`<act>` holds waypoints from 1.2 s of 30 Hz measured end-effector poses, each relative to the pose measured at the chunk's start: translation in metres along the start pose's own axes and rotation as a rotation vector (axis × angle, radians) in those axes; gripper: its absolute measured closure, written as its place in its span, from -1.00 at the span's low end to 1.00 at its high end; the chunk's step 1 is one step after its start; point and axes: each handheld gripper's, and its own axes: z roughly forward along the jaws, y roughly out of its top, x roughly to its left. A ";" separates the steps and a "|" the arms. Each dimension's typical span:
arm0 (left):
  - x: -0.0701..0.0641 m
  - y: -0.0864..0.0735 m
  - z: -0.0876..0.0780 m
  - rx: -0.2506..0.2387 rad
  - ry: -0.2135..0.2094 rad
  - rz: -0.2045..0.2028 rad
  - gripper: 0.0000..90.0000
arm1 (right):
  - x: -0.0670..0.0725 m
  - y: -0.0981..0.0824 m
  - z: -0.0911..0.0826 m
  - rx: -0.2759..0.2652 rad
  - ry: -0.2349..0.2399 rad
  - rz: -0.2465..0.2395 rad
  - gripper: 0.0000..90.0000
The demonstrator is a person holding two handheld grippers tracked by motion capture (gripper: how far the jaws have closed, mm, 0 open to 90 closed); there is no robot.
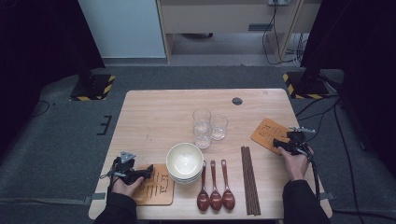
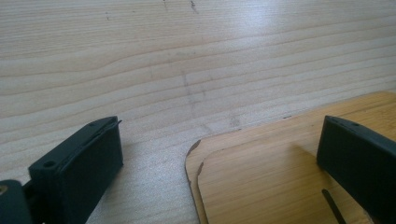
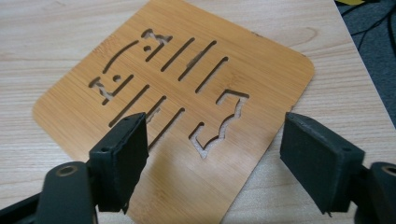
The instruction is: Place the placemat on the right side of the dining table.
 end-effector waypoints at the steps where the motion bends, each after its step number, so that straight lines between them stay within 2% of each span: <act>1: 0.000 0.000 0.000 0.000 0.000 0.000 -1.00 | 0.000 0.000 0.000 0.000 0.000 0.000 -0.50; 9: 0.000 0.000 0.000 0.000 0.000 0.000 -1.00 | 0.005 -0.002 0.005 0.015 -0.030 -0.011 -0.52; 12: 0.000 0.000 0.000 0.000 0.000 0.000 -1.00 | 0.007 -0.002 0.007 0.020 -0.034 0.007 -0.54; 22: 0.000 0.000 0.000 0.000 0.000 0.001 -1.00 | 0.003 -0.002 0.003 0.016 -0.018 0.006 -0.24; 25: 0.000 0.000 0.000 0.001 0.001 0.001 -1.00 | 0.005 -0.003 0.004 0.014 -0.024 0.009 -0.36; 28: 0.000 0.000 0.000 0.002 0.000 0.002 -1.00 | 0.008 -0.003 0.007 0.006 -0.036 -0.008 -0.47; 32: 0.000 0.000 0.000 0.001 0.001 0.001 -1.00 | 0.011 -0.003 0.008 0.000 -0.056 0.007 -0.46; 36: 0.000 0.000 0.000 0.000 0.000 0.000 -1.00 | 0.012 -0.004 0.007 0.000 -0.062 -0.015 -0.39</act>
